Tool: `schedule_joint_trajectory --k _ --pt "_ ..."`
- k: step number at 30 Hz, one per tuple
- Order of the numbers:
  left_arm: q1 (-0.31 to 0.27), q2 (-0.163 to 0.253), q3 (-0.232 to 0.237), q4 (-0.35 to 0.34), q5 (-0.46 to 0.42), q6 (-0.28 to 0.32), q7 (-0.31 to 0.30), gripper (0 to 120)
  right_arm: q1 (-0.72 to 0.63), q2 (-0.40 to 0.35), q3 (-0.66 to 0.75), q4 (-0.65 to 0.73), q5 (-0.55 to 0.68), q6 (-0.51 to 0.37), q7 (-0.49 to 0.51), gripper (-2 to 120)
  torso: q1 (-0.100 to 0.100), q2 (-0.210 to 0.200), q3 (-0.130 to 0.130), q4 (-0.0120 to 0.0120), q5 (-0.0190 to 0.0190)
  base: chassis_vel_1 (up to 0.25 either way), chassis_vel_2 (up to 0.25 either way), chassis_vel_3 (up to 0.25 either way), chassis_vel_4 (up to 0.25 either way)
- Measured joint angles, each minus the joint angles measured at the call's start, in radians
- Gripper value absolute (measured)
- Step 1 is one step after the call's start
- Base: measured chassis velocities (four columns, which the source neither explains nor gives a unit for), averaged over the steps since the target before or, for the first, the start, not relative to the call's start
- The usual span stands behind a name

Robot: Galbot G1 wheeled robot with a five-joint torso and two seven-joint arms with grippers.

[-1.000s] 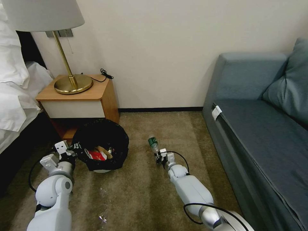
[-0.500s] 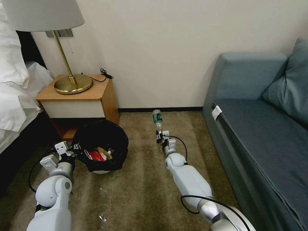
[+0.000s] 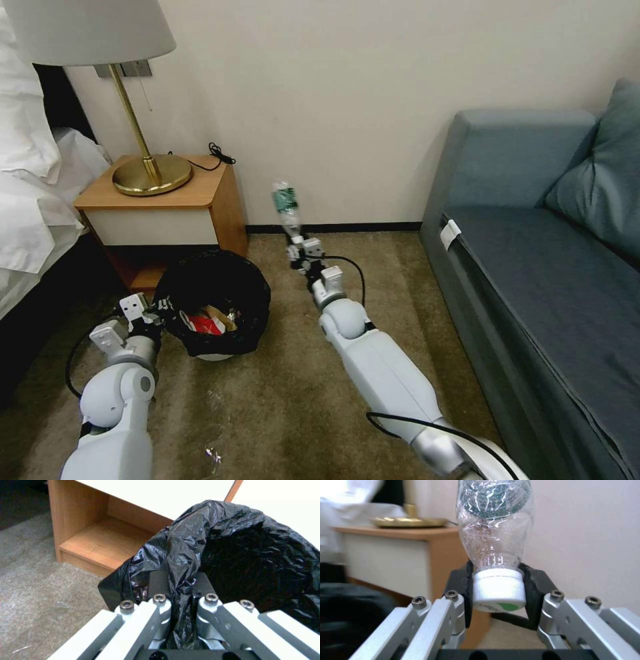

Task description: Pick up the trash bin, then pick up the garbage on the floor and place it into the trash bin.

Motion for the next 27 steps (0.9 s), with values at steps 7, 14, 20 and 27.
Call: schedule_joint_trajectory --k 7,14,20,27 --pt "-0.002 -0.003 0.016 -0.017 -0.005 0.026 -0.02 4 -0.003 -0.053 -0.125 0.104 0.076 -0.07 0.059 28 0.0 0.0 0.0 0.0 0.0001 0.0 0.0 0.0 0.0" --pt "-0.008 -0.004 0.022 -0.024 -0.006 0.041 -0.032 4 0.005 -0.091 -0.197 0.136 0.113 -0.098 0.085 28 0.0 0.0 0.0 0.0 0.0001 0.0 0.0 0.0 0.0" --pt "-0.01 -0.009 0.026 -0.022 -0.004 0.042 -0.032 4 -0.01 -0.076 -0.218 0.126 0.109 -0.098 0.09 28 0.0 0.0 0.0 0.0 0.0001 0.0 0.0 0.0 0.0" --pt "-0.009 -0.018 0.025 -0.016 -0.001 0.04 -0.03 4 -0.024 -0.061 -0.236 0.11 0.094 -0.093 0.09 28 0.0 0.0 0.0 0.0 0.0001 0.0 0.0 0.0 0.0"
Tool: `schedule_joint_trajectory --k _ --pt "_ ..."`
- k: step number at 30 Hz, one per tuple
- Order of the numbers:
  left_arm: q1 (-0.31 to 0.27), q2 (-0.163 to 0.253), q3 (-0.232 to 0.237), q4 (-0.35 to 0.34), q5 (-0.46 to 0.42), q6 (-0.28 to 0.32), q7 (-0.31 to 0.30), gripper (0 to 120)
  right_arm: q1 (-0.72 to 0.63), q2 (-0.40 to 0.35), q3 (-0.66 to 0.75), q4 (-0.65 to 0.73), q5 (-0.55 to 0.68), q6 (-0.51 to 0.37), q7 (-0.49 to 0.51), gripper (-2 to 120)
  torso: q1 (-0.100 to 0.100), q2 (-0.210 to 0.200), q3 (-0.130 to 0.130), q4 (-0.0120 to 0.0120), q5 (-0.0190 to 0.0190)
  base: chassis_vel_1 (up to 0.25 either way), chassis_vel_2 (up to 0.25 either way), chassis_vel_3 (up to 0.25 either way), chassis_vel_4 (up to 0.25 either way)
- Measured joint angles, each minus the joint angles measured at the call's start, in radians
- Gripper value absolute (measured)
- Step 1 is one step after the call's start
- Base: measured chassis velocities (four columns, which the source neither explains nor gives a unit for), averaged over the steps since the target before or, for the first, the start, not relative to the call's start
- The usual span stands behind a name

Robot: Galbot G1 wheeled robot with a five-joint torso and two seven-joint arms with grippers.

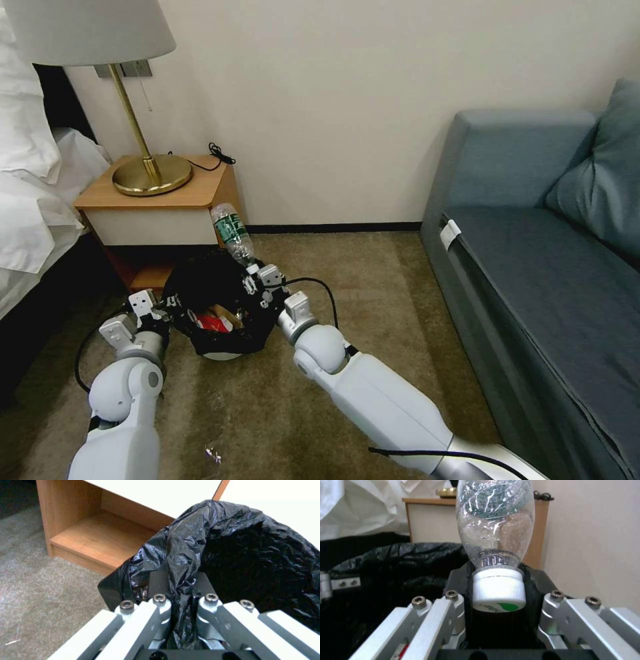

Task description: Pick up the trash bin, then pick up the garbage on the floor and place it into the trash bin.

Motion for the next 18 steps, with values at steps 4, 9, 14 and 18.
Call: schedule_joint_trajectory --k 4,9,14,18 --pt "0.004 -0.001 -0.001 0.005 0.001 -0.004 0.0 4 -0.019 0.002 -0.006 -0.006 -0.013 0.003 0.002 28 0.0 0.0 0.0 0.0 0.0001 0.0 0.0 0.0 0.0" --pt "0.004 -0.005 0.005 0.008 0.004 -0.005 0.0 4 -0.033 0.001 -0.009 -0.015 -0.033 0.004 0.001 28 0.0 0.0 0.0 0.0 0.0 0.0 0.0 0.0 0.0" --pt "-0.006 -0.012 0.012 0.008 0.008 -0.003 -0.016 4 -0.052 0.001 -0.013 -0.02 -0.056 0.009 -0.005 28 0.0 0.0 0.0 -0.0001 0.0 0.0 0.0 0.0 0.0" --pt "-0.006 -0.013 0.01 0.008 0.008 -0.002 -0.02 4 -0.057 -0.001 -0.014 -0.019 -0.06 0.0 0.002 28 0.0 0.0 0.0 0.0 0.0 0.0 0.0 0.0 0.0"
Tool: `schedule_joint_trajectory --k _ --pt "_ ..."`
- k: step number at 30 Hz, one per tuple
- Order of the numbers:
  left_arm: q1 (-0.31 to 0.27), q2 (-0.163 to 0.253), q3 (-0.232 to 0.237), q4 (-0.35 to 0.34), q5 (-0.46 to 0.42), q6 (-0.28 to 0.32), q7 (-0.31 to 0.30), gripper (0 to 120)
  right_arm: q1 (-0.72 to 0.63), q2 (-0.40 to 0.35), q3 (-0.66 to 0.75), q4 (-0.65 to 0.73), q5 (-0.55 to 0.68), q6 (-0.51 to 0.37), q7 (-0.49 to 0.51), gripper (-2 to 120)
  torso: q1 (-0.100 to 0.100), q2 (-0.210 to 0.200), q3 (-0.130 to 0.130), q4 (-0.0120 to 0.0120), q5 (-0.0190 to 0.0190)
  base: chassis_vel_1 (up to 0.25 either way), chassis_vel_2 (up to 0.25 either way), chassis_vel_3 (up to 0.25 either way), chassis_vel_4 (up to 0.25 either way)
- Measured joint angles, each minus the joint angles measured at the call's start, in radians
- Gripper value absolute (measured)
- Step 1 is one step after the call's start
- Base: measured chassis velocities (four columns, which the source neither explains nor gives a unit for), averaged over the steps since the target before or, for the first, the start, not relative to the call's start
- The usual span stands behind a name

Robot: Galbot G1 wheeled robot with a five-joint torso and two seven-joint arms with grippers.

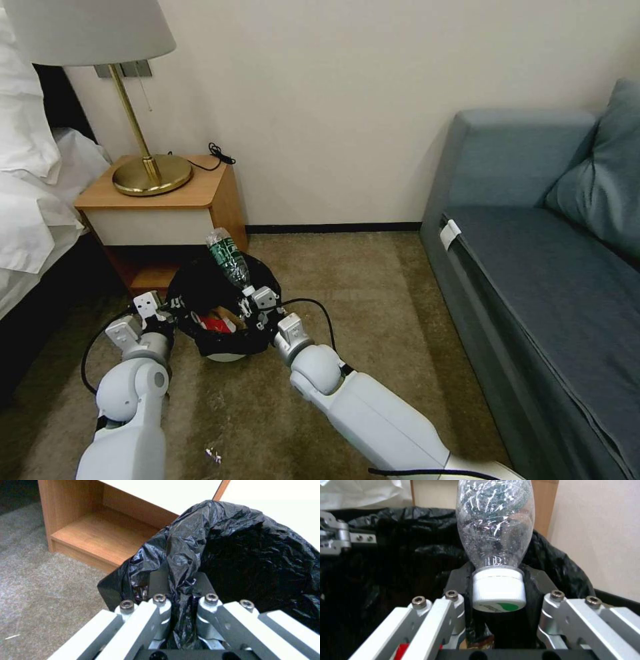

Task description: Pick up the trash bin, then pick up the garbage on the floor and place it into the trash bin.

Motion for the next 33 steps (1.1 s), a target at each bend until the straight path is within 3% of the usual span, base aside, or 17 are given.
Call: schedule_joint_trajectory --k 6,9,14,16,21,33 --pt "-0.001 0.001 -0.003 0.0 0.0 0.0 0.0 4 -0.002 -0.001 0.0 0.004 -0.007 -0.014 0.008 36 0.0 0.0 0.0 0.0 0.0 0.0 0.0 0.0 0.0" --pt "-0.001 0.0 -0.002 0.0 0.0 0.002 -0.002 4 -0.004 0.003 -0.002 0.005 -0.009 -0.019 0.013 54 0.0 0.0 0.0 0.0 0.0 0.0 0.0 0.0 0.0" --pt "-0.001 -0.001 -0.002 0.0 0.001 0.003 -0.006 4 -0.007 0.004 -0.002 0.005 -0.012 -0.019 0.014 68 0.0 0.0 0.0 0.0 0.0 0.0 0.0 0.0 0.0" --pt "-0.001 -0.001 -0.002 0.0 0.003 0.006 -0.008 4 -0.008 0.003 -0.001 0.004 -0.015 -0.018 0.014 80 0.0 0.0 0.0 0.0 0.0 0.0 0.0 0.0 0.0" --pt "-0.004 0.0 -0.003 0.001 0.004 0.008 -0.01 4 -0.006 0.003 0.008 0.004 -0.018 -0.016 0.014 96 0.0 0.0 0.0 0.0 0.0 0.0 0.0 0.0 0.0" --pt "-0.009 0.002 0.0 0.015 0.008 0.015 -0.02 4 0.009 0.006 0.174 0.122 0.01 -0.038 0.036 100 0.0 0.0 0.0 0.0001 0.0 0.0 0.0 0.0 0.0"
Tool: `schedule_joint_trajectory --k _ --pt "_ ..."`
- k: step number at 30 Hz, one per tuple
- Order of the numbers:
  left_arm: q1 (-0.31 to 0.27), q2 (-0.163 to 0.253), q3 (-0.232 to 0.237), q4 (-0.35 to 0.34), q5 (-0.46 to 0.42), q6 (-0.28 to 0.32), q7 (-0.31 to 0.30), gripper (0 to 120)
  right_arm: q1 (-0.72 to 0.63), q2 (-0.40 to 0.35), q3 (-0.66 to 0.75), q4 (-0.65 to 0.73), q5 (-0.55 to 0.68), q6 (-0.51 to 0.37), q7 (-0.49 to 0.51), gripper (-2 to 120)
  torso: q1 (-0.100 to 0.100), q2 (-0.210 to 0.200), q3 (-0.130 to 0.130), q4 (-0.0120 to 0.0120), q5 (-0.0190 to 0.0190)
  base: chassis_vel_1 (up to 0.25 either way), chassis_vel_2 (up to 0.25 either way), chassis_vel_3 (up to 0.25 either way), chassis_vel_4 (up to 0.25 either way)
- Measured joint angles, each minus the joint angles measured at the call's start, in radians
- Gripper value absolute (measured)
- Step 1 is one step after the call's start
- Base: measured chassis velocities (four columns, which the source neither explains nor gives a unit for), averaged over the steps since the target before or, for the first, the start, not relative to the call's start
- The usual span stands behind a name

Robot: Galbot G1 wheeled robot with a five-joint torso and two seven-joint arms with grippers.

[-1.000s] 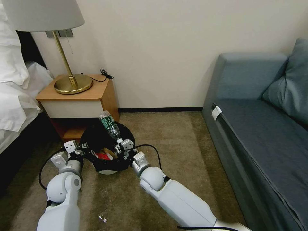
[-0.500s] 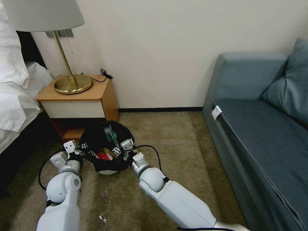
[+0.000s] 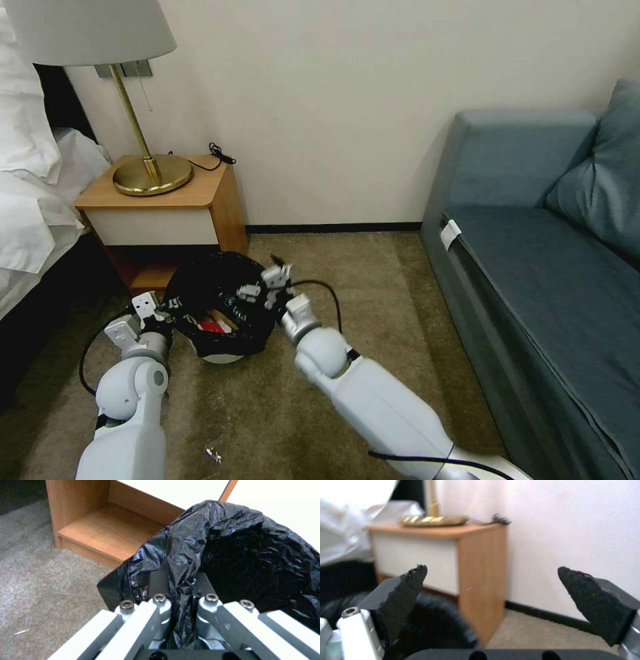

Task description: Pick up the trash bin, then pick up the garbage on the floor and place it into the trash bin.

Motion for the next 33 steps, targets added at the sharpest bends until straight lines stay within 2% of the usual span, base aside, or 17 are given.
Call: schedule_joint_trajectory --k 2,4,7,9,14,15,16,18,24,25,27,33 --pt "0.0 0.0 0.0 0.001 -0.001 0.001 -0.001 4 -0.012 0.0 0.019 0.013 -0.006 -0.001 0.004 100 0.0 0.0 0.0 0.0 0.0 0.0 0.0 0.0 0.0" --pt "-0.003 0.004 0.0 0.012 -0.009 -0.002 -0.003 4 -0.085 -0.008 0.094 0.069 -0.023 0.0 0.026 100 0.0 0.0 0.0 -0.0001 0.0002 0.0 0.0 0.0 0.0" --pt "-0.004 0.006 0.0 0.017 -0.011 -0.005 -0.003 4 -0.097 -0.013 0.105 0.076 -0.024 0.001 0.03 100 0.0 0.0 0.0 -0.0001 0.0001 0.0 0.0 0.0 0.0" --pt "-0.015 0.009 -0.003 0.03 -0.018 -0.013 -0.009 4 -0.158 -0.03 0.167 0.105 -0.035 0.017 0.039 100 0.0 0.0 0.0 -0.0002 0.0002 0.0 0.0 0.0 0.0" --pt "-0.025 0.01 -0.011 0.039 -0.03 -0.016 -0.025 4 -0.205 -0.032 0.231 0.119 -0.045 0.032 0.04 100 0.0 0.0 0.0 -0.0006 0.0001 0.0 0.0 0.0 0.0" --pt "-0.029 0.011 -0.014 0.049 -0.04 -0.024 -0.029 4 -0.234 -0.027 0.27 0.128 -0.044 0.04 0.039 100 0.0 0.0 0.0 0.0002 0.0004 0.0 0.0 0.0 0.0" --pt "-0.029 0.011 -0.014 0.049 -0.04 -0.024 -0.029 4 -0.234 -0.027 0.27 0.128 -0.044 0.04 0.039 100 0.0 0.0 0.0 0.0002 0.0004 0.0 0.0 0.0 0.0" --pt "-0.033 0.02 -0.03 0.086 -0.072 -0.063 -0.043 4 -0.287 -0.018 0.361 0.141 -0.027 0.055 0.045 100 0.0 0.0 0.0 -0.0003 0.0001 0.0 0.0 0.0 0.0" --pt "-0.044 0.021 -0.045 0.127 -0.099 -0.088 -0.071 4 -0.328 -0.017 0.418 0.146 -0.032 0.081 0.045 100 0.0 0.0 0.0 0.0 0.0002 0.0 0.0 0.0 0.0" --pt "-0.057 0.021 -0.052 0.163 -0.108 -0.108 -0.095 4 -0.354 -0.018 0.441 0.146 -0.028 0.094 0.045 99 0.0 0.0 0.0 -0.0004 0.0 0.0 0.0 0.0 0.0" --pt "-0.061 0.021 -0.058 0.189 -0.135 -0.121 -0.122 4 -0.38 -0.018 0.455 0.146 -0.02 0.105 0.045 98 0.0 0.0 0.0 -0.0002 0.0 0.0 0.0 0.0 0.0" --pt "-0.051 0.022 -0.068 0.208 -0.163 -0.138 -0.139 4 -0.396 -0.022 0.461 0.146 -0.02 0.12 0.044 95 0.0 0.0 0.0 0.0 0.0002 0.0 0.0 0.0 0.0"
